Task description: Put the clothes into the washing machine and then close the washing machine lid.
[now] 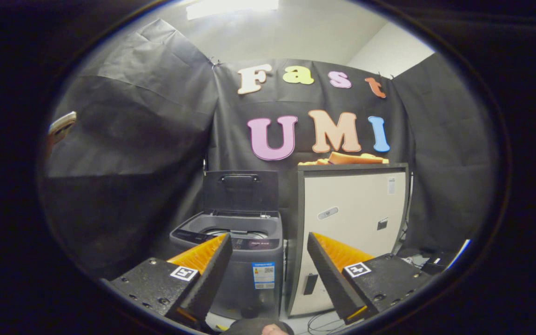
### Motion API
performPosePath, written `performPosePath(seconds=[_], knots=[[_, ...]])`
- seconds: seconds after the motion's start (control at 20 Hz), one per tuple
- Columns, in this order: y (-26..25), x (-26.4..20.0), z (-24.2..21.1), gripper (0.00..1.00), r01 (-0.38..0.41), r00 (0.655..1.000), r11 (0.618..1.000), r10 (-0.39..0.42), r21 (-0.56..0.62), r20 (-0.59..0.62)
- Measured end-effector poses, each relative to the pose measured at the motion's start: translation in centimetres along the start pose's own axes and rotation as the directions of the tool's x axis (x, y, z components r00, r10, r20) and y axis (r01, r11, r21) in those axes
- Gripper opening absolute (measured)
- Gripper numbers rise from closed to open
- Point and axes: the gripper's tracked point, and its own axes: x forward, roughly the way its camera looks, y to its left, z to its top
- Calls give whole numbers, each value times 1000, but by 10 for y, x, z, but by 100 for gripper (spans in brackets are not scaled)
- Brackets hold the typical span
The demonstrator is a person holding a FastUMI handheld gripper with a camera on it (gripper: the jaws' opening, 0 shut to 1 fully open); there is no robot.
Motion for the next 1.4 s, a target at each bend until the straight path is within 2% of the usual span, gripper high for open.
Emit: performPosePath(seconds=[0.3,0.6,0.8,1.1,1.4], knots=[[-26,54,0,99,-6,999,1000,7,9,-35],[-68,96,28,99,29,1000,1000,-29,-5,-1],[-87,107,52,99,58,998,998,-58,11,19],[-97,123,91,99,72,996,996,-70,-43,49],[-129,154,124,99,126,992,992,-127,7,28]])
